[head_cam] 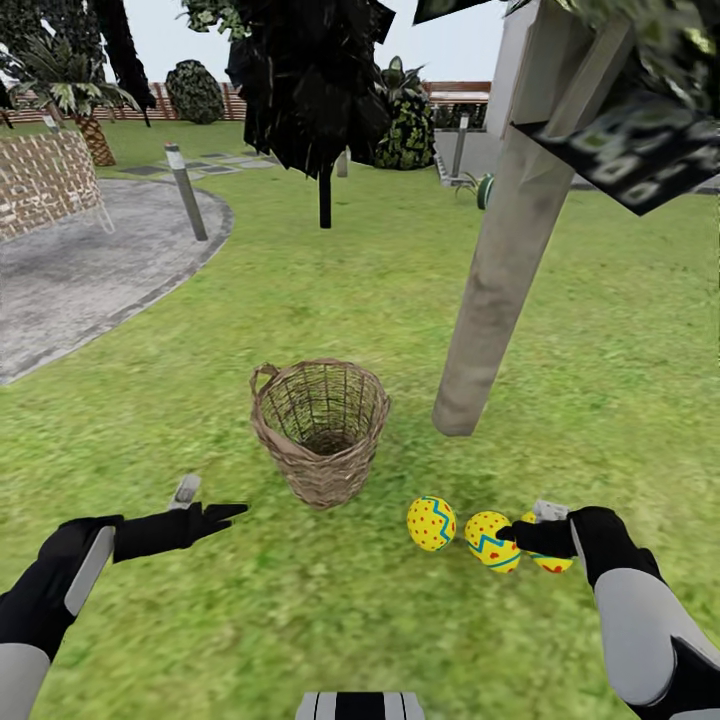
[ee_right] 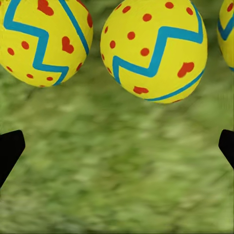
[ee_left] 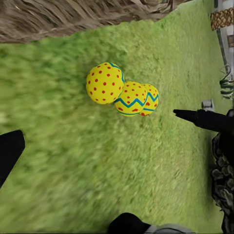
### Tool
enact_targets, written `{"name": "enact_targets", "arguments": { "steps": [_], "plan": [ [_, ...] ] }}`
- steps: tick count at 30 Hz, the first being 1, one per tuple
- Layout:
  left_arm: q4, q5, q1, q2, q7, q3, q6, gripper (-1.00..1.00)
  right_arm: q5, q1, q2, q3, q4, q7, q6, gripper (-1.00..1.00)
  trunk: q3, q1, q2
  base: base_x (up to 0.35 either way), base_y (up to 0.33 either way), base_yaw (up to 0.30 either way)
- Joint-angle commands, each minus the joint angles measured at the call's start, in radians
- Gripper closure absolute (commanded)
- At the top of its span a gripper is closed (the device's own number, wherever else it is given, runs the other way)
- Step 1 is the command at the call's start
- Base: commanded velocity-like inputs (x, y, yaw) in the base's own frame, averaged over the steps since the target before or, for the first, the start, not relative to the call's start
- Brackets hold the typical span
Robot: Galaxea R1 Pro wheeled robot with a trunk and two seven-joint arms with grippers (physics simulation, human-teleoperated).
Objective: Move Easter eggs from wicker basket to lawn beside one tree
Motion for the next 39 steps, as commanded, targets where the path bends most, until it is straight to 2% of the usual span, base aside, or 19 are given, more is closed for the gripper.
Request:
{"name": "enact_targets", "arguments": {
  "steps": [1,10,13,16,17,19,20,23,28,34,36,39],
  "plan": [
    [0.003,-0.003,0.0,0.002,-0.003,0.001,0.004,-1.0,0.011,0.001,0.001,-0.006,-0.001,0.009,0.0,-1.0,0.003,-0.001,0.0,0.0,0.0,0.0],
    [0.06,-0.044,0.001,0.005,-0.002,0.001,0.002,-1.0,0.013,0.044,0.004,-0.004,0.004,0.006,-0.021,-1.0,0.038,-0.005,0.002,0.0,0.0,0.0],
    [0.093,-0.067,0.001,0.005,-0.001,0.001,-0.002,-1.0,0.054,0.059,0.005,-0.001,0.034,0.004,-0.029,-1.0,0.05,-0.006,0.003,0.0,0.0,0.0],
    [0.122,-0.121,0.001,0.001,-0.001,0.0,-0.005,-1.0,0.087,0.063,0.005,0.0,0.07,0.002,-0.059,-1.0,0.061,-0.007,0.003,0.0,0.0,0.0],
    [0.132,-0.16,0.001,-0.003,-0.001,0.0,-0.007,-1.0,0.094,0.063,0.004,0.0,0.104,0.001,-0.083,-1.0,0.065,-0.008,0.004,0.0,0.0,0.0],
    [0.15,-0.207,0.001,-0.006,-0.001,0.0,-0.011,-1.0,0.095,0.064,0.003,0.0,0.141,0.001,-0.098,-1.0,0.073,-0.009,0.004,0.0,0.0,0.0],
    [0.179,-0.247,0.001,-0.007,-0.001,0.001,-0.021,-1.0,0.094,0.066,0.003,0.0,0.17,0.0,-0.104,-1.0,0.077,-0.009,0.004,0.0,0.0,0.0],
    [0.248,-0.309,0.001,-0.007,-0.001,0.002,-0.07,-1.0,0.094,0.083,0.002,0.0,0.213,-0.005,-0.11,-1.0,0.088,-0.01,0.005,0.0,0.0,0.0],
    [0.313,-0.335,0.001,-0.008,0.001,0.001,-0.12,-1.0,0.09,0.135,0.005,0.0,0.229,-0.018,-0.148,-1.0,0.108,-0.013,0.006,0.0,0.0,0.0],
    [0.343,-0.401,0.002,-0.02,0.002,0.001,-0.144,-1.0,0.089,0.18,0.006,-0.001,0.267,-0.049,-0.184,-1.0,0.131,-0.015,0.008,0.0,0.0,0.0],
    [0.367,-0.408,0.002,-0.022,0.003,0.001,-0.15,-1.0,0.087,0.189,0.006,-0.001,0.275,-0.052,-0.225,-1.0,0.139,-0.016,0.008,0.0,0.0,0.0],
    [0.392,-0.41,0.002,-0.024,0.011,0.001,-0.196,-1.0,0.086,0.195,0.006,-0.001,0.298,-0.078,-0.272,-1.0,0.15,-0.018,0.009,0.0,0.0,0.0]
  ]
}}
